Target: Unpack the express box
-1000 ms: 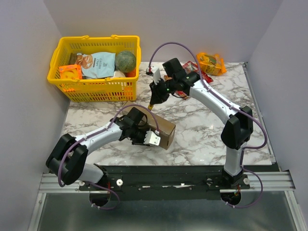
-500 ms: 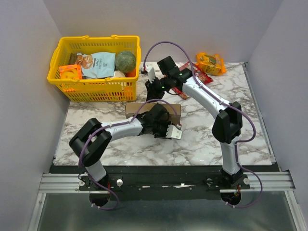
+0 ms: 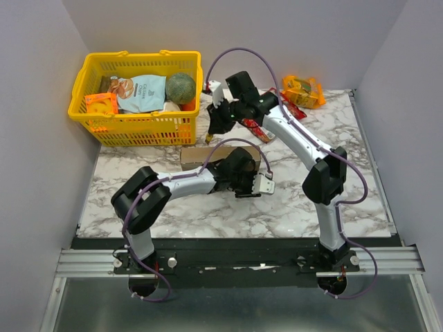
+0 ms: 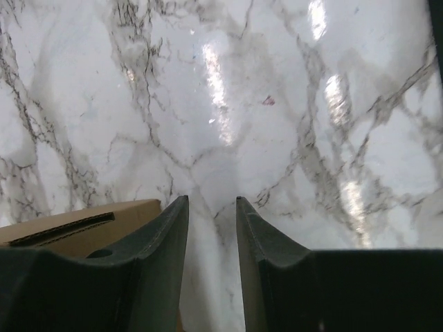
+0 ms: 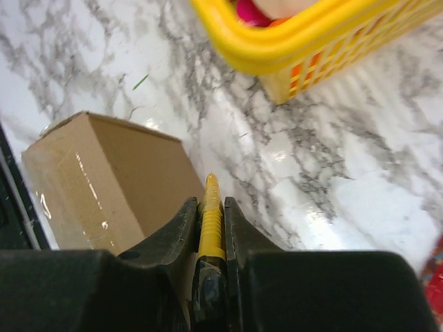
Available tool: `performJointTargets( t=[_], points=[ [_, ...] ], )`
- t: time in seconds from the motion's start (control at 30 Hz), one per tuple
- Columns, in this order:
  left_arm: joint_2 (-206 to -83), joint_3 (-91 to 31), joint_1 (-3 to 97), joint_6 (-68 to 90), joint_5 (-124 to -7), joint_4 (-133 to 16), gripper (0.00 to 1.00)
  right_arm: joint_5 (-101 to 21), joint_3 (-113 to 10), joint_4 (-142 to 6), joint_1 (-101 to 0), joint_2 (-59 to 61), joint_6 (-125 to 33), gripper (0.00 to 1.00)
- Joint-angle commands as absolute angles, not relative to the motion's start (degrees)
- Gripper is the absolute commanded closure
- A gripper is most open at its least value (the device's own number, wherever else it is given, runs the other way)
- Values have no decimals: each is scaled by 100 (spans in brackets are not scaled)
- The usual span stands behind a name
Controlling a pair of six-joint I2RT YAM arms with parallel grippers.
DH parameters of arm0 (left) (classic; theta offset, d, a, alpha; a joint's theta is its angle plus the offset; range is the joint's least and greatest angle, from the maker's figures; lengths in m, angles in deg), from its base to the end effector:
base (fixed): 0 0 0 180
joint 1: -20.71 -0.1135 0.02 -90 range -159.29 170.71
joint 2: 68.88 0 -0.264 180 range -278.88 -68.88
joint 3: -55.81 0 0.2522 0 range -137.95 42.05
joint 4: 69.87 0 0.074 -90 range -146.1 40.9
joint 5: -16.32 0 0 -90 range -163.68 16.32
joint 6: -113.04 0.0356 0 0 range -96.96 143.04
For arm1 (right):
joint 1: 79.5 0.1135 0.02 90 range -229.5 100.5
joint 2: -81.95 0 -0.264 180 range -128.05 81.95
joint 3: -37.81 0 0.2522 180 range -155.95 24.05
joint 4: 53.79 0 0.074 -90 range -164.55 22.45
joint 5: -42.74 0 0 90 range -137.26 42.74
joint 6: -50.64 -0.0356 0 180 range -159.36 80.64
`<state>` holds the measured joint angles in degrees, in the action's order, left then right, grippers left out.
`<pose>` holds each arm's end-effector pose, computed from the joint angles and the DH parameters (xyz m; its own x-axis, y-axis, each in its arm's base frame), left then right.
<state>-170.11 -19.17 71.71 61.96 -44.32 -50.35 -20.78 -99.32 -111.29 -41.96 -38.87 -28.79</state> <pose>0.2198 -0.2992 0.1856 0.2099 0.6109 -0.7634 0.9777 -0.1299 0.1649 0.3685 0.3032 0.3413 -0.3645 -0.4871 -0.7936 -0.8935 0.4231 0.1506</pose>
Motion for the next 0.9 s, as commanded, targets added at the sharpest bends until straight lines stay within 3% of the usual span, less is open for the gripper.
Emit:
performJointTargets(
  t=[0.0, 0.17, 0.3, 0.43, 0.53, 0.57, 0.63, 0.7, 0.87],
  points=[
    [-16557, -2237, 7072, 4698, -3423, -5135, 57, -3231, -10796, -10789, -4354, -3541, -3074, 99],
    [-16231, -2771, 7046, 3307, -3237, -6093, 57, -4283, -10587, -10490, -4952, -2688, -3514, 100],
    [-16029, -3546, 6765, 2885, -3334, -6217, 57, -5532, -8993, -10411, -5233, -1643, -3418, 100],
    [-15748, -4626, 5967, 1980, -3368, -5125, 58, -6009, -7218, -10341, -5646, -544, -3286, 100],
    [-15502, -5252, 5036, 2109, -3808, -3605, 71, -5983, -5864, -10297, -5656, 326, -3040, 100],
    [-15240, -5235, 4511, 2650, -4000, -3285, 85, -5861, -5605, -10305, -5656, 511, -3075, 100],
    [-14897, -4999, 4008, 3189, -4247, -2583, 98, -5807, -5191, -10401, -5656, 855, -3206, 100],
    [-14282, -4385, 3324, 3953, -4625, -2281, 100, -5571, -4873, -10507, -5656, 952, -3374, 100],
    [-13594, -3295, 2687, 5072, -5538, -1015, 100, -5105, -4583, -10508, -5656, 1041, -3330, 100]
  ],
)
